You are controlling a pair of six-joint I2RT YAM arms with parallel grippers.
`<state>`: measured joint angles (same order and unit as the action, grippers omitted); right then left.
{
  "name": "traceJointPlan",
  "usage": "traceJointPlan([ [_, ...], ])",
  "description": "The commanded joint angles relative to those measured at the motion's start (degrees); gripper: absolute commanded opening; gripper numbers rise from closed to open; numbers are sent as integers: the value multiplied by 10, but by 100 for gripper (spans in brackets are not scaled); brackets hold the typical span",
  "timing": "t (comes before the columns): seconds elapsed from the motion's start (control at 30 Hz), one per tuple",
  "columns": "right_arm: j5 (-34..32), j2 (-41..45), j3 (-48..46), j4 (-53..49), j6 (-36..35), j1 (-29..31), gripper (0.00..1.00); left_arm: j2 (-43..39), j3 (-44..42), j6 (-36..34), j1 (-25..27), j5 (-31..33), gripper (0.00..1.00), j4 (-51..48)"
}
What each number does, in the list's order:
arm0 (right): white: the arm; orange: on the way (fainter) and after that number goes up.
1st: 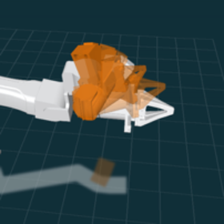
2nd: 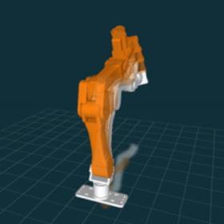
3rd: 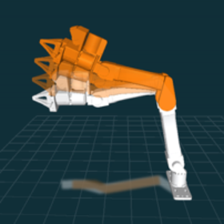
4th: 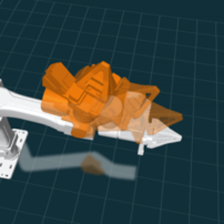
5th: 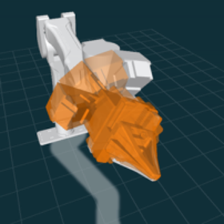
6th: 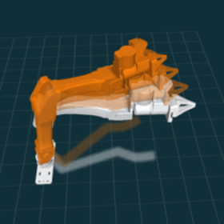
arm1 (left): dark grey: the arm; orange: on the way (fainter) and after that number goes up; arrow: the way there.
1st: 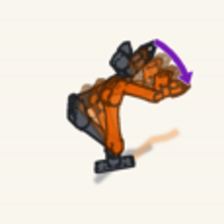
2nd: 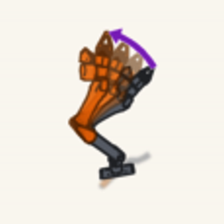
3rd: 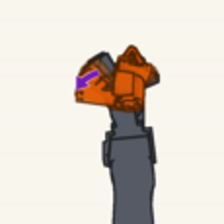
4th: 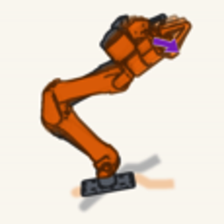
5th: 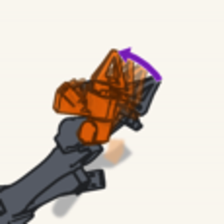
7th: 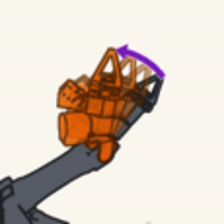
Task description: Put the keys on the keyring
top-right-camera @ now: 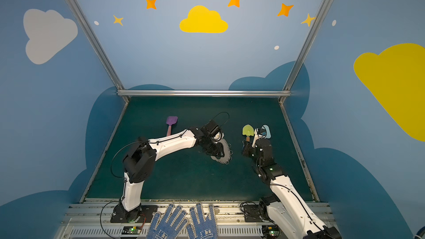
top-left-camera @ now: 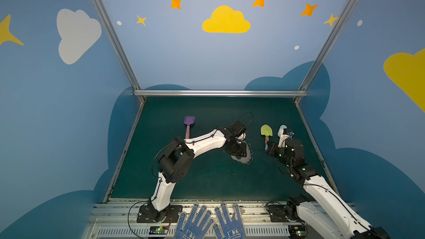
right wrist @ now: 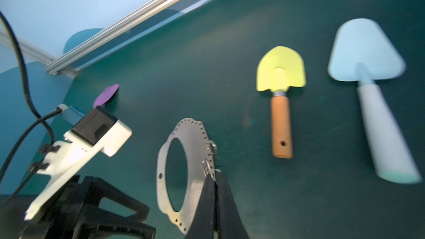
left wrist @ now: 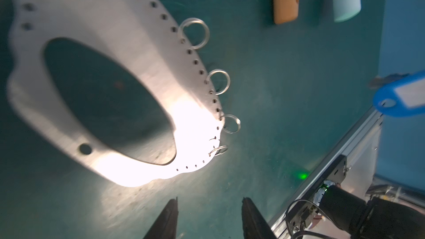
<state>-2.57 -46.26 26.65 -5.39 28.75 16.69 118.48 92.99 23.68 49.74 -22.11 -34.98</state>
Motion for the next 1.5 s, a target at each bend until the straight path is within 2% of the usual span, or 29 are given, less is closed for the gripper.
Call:
traceJointPlan([
  [0.0,-45,27,-8,-50,17,-20,0,47,59,-29,22,31,50,-76],
  [0.2,-45,61,-18,-70,32,-60,0,122,174,-28,55,94,53,-145],
  [0.4,-18,76,-22,-74,35,-87,0,196,285,-6,67,175,53,-225],
  [0.5,-8,83,-25,-73,37,-98,0,228,336,-4,74,196,51,-256],
  [0.6,4,86,-28,-72,42,-110,0,262,393,-2,79,223,43,-291],
  [0.7,15,93,-33,-69,48,-120,0,289,440,-7,81,237,31,-334],
  [0.83,23,96,-35,-69,49,-129,0,285,435,-13,80,219,13,-337],
  [0.87,25,95,-35,-69,49,-131,0,281,429,-14,81,216,12,-332],
  [0.97,31,88,-35,-63,53,-135,0,263,404,-15,81,193,25,-313],
  [1.03,33,82,-36,-60,55,-137,0,259,401,-15,81,181,28,-310],
  [1.17,38,78,-37,-52,59,-139,0,261,402,-16,81,180,20,-319],
  [1.3,42,73,-36,-49,60,-140,0,259,398,-17,81,189,4,-327],
  [1.47,68,66,-36,-40,61,-139,0,243,389,-26,64,230,4,-339],
])
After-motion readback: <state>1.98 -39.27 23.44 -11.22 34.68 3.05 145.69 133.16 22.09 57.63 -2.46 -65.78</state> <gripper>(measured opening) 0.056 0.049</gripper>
